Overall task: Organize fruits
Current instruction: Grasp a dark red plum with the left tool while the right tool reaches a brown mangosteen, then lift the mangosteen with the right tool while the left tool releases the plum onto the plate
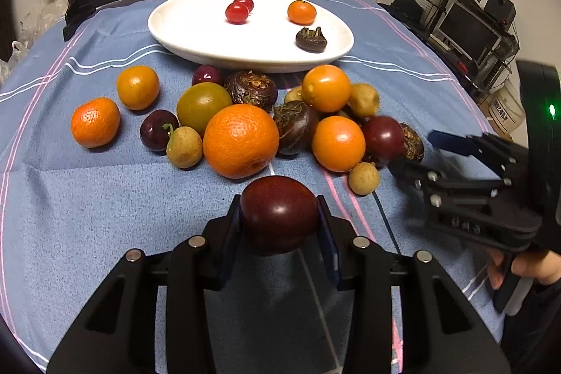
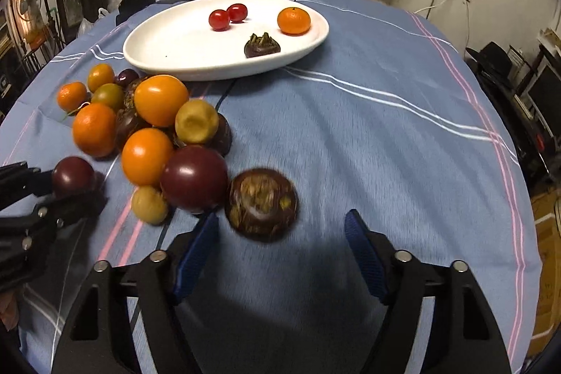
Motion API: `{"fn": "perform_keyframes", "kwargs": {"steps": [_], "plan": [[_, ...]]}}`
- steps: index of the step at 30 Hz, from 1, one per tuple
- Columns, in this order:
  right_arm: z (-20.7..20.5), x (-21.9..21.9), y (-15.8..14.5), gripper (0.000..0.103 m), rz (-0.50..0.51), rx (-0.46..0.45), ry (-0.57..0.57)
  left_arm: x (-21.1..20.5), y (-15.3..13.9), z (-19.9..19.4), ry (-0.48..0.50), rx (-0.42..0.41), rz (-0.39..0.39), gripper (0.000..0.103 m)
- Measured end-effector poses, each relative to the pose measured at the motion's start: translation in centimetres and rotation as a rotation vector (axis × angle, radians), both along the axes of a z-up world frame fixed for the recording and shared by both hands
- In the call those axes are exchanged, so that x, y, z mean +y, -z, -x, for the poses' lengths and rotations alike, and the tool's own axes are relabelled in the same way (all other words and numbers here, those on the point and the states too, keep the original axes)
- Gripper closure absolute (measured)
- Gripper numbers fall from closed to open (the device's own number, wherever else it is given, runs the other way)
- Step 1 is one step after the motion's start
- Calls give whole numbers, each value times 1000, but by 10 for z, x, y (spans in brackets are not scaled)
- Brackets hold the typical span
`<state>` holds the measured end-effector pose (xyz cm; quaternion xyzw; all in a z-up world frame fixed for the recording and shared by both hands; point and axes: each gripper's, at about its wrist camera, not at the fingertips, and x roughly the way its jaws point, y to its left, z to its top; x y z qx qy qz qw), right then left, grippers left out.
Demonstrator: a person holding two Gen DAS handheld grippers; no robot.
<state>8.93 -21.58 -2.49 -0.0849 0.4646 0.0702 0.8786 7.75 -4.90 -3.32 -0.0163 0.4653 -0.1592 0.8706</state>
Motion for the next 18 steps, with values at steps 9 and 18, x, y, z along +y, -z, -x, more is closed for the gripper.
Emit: {"fn": "perform_keyframes", "kwargs": {"steps": [9, 18], "plan": [[10, -13, -17, 60, -96, -67, 54, 4, -1, 0, 1, 33, 33, 63], [9, 5, -86, 61, -243, -229, 12, 4, -61, -9, 63, -49, 62, 63]]}}
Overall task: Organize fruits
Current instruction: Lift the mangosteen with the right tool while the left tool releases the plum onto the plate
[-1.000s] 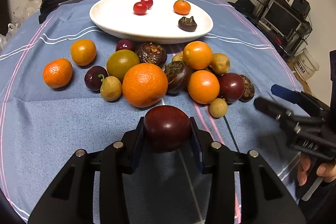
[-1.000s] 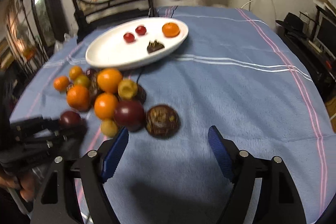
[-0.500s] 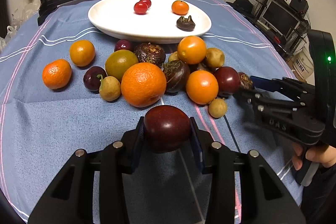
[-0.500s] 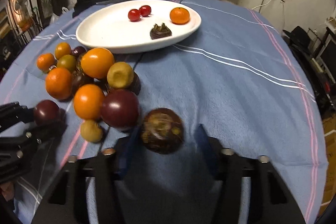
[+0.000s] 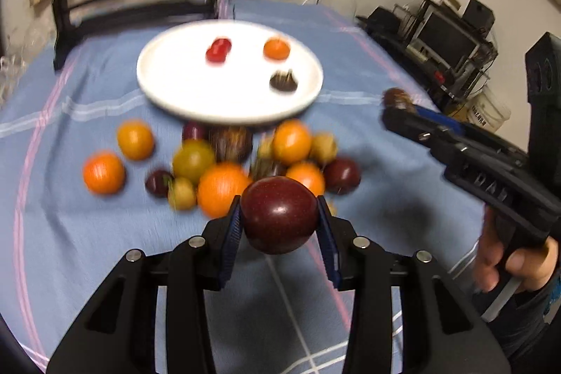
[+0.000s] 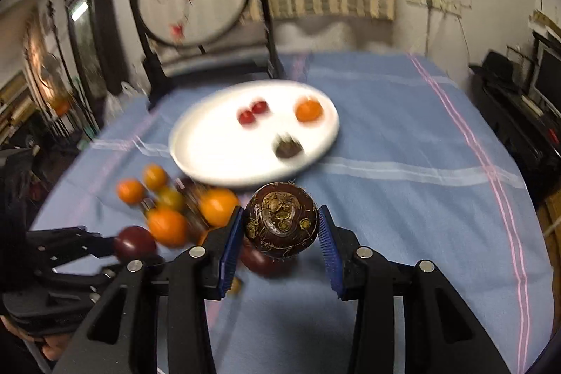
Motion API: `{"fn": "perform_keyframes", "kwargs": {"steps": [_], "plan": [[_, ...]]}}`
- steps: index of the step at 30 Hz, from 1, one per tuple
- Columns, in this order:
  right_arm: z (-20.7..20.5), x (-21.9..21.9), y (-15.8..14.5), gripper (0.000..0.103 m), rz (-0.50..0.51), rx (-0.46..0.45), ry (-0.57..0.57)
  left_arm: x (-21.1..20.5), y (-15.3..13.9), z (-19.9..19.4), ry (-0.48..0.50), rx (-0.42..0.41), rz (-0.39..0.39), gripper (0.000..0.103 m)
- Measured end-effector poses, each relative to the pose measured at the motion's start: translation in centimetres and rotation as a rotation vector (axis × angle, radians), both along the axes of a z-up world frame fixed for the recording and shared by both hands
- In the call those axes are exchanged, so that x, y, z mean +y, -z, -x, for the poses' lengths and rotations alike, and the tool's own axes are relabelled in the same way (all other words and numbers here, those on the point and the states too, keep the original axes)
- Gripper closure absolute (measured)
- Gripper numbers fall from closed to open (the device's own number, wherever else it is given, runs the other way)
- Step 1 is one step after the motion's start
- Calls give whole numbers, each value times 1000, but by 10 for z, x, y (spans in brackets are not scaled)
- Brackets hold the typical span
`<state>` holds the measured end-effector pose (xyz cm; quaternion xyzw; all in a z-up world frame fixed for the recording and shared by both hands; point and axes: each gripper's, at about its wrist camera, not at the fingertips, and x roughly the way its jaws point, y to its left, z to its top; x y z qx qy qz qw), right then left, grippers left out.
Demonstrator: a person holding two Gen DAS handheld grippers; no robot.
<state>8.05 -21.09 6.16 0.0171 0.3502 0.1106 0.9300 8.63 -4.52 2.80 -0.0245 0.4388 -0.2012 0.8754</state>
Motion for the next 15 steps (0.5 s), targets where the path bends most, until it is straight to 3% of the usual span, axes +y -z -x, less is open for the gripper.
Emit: {"fn": "perform_keyframes", "kwargs": {"steps": [5, 7, 11, 15], "plan": [[-32, 24, -11, 61, -27, -17, -1, 2, -30, -40, -77, -90, -54, 63], [-47, 32, -6, 60, -12, -5, 16, 6, -31, -62, -125, -84, -65, 64], [-76, 32, 17, 60, -39, 62, 43, 11, -11, -102, -187, -24, -67, 63], [-92, 30, 42, 60, -45, 131, 44, 7, 10, -120, -181, 17, -91, 63]]}}
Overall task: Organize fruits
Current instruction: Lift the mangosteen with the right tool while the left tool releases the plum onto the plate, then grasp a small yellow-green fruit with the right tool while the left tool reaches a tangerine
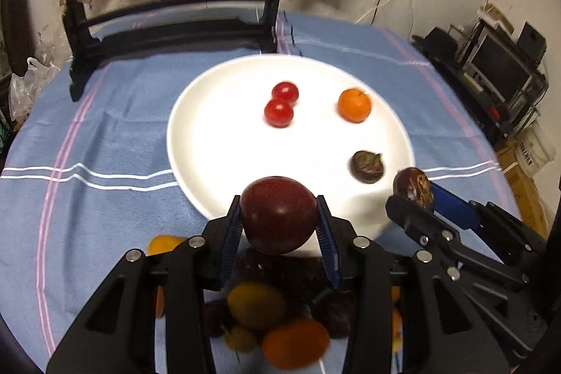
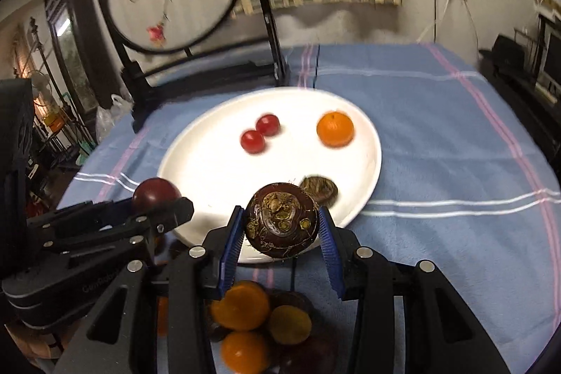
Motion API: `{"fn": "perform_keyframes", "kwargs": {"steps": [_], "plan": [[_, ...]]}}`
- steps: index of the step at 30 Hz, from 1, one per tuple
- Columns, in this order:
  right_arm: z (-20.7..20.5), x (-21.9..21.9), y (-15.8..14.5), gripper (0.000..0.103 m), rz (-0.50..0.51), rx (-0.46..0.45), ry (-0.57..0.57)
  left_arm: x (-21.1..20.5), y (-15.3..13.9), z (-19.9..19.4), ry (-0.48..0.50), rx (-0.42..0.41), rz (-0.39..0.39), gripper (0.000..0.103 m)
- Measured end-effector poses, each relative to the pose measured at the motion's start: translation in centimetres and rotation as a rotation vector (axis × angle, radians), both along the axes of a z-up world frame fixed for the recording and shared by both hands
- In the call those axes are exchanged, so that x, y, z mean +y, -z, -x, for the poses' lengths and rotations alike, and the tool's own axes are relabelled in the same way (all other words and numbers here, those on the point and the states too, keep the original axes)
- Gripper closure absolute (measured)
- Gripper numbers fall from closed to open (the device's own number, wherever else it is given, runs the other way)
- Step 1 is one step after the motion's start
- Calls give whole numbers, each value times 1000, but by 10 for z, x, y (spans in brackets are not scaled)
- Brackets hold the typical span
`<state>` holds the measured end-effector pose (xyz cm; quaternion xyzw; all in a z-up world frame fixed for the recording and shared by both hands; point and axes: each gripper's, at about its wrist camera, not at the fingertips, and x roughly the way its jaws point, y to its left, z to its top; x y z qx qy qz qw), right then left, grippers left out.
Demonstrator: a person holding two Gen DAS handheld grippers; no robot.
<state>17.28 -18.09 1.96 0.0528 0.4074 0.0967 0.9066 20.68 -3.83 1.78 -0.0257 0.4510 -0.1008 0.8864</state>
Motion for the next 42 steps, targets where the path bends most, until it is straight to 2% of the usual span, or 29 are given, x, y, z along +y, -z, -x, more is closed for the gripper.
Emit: {"fn": "perform_keyframes", "kwargs": {"steps": [3, 4, 5, 6, 8, 10, 13, 16, 20, 23, 29, 38, 42], "plan": [[-6, -2, 9, 58, -24, 26, 0, -1, 12, -9, -7, 22, 19, 63], [-6, -4, 9, 57, -36, 10, 6, 0, 15, -10, -12, 25, 21, 63], [-5, -6, 8, 48, -45, 2, 12, 1, 16, -11, -20, 24, 20, 53], [-3, -9, 7, 45, -49, -2, 23, 3, 15, -8, -26, 8, 23, 48], [2, -13, 5, 45, -63, -11, 39, 8, 7, 4, -19, -39, 22, 30], [6, -16, 2, 45, -63, -17, 40, 14, -2, 12, -23, -73, 26, 24], [13, -15, -1, 46, -48, -29, 43, 22, -13, 29, -30, -105, 64, 21], [19, -17, -1, 46, -53, -27, 33, 28, -15, 44, -34, -122, 58, 18], [34, -17, -2, 42, -31, -35, 25, 42, -9, 67, -21, -99, 76, 17], [52, -20, 0, 38, -17, -42, 26, 50, 0, 78, -40, -85, 56, 17], [86, -29, 4, 38, 14, -49, 31, 63, 11, 90, -61, -59, 68, 17], [113, -33, 16, 38, 9, 5, 4, 65, 18, 109, -79, -70, 48, 11], [123, -21, 19, 40, 28, 32, -53, 61, 18, 113, -64, -79, 24, 10]]}}
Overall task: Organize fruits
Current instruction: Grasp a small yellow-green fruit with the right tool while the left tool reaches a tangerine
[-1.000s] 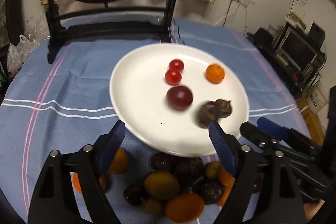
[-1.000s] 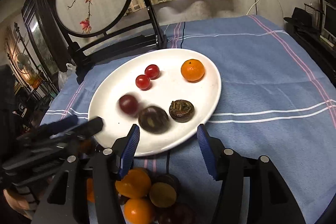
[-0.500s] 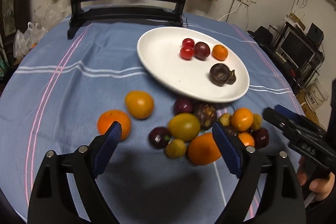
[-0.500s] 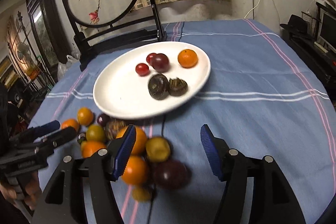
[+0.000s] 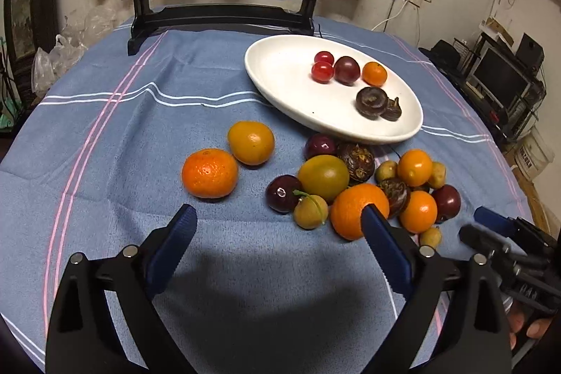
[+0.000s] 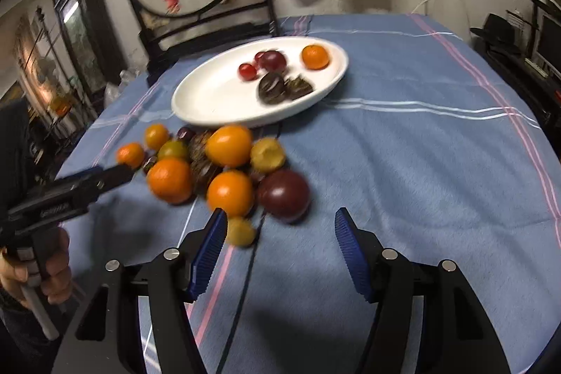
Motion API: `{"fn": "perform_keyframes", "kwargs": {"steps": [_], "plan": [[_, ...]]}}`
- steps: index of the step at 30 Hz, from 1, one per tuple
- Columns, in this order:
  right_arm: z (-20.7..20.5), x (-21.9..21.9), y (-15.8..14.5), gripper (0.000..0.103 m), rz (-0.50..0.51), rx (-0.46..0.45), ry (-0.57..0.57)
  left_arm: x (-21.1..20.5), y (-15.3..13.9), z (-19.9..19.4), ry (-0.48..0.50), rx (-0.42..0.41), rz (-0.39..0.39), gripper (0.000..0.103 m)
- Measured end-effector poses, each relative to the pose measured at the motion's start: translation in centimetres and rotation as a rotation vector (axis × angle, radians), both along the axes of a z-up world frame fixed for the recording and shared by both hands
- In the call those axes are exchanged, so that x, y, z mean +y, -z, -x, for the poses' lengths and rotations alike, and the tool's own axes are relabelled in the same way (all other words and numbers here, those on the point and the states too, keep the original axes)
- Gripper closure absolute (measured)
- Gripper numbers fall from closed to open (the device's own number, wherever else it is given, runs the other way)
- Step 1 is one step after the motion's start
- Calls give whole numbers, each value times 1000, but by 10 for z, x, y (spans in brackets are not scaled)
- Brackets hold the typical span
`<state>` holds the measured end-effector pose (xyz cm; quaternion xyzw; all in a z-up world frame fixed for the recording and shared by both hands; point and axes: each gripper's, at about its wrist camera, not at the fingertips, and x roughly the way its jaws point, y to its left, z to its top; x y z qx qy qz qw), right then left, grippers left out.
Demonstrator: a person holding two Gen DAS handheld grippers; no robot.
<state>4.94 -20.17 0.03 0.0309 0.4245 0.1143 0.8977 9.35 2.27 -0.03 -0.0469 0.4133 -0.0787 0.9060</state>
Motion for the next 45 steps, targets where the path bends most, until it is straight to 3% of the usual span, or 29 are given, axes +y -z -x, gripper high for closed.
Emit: {"fn": "perform_keyframes", "kwargs": {"steps": [5, 9, 14, 18, 23, 33, 40, 45], "plan": [[-3, 23, 10, 63, 53, 53, -71, -5, 1, 4, 9, -17, -29, 8], [-10, 36, 17, 65, 79, 84, -94, -8, 2, 5, 17, -29, -55, 8], [-19, 48, 22, 78, 141, 85, -99, -10, 4, 5, 30, -23, -61, 8], [-19, 45, 23, 79, 129, 71, -97, -12, 4, 6, 36, -25, -70, 8], [-22, 27, 22, 79, -8, 89, -105, -18, 7, 7, 50, -28, -107, 8], [-12, 27, 15, 79, 0, 62, -125, -27, 12, 17, 123, -28, -156, 8], [-10, 30, 18, 79, 7, 70, -136, -3, 9, 22, 70, -36, -212, 8], [-7, 30, 16, 79, 6, 59, -138, 7, 12, 11, 16, -43, -320, 8]]}}
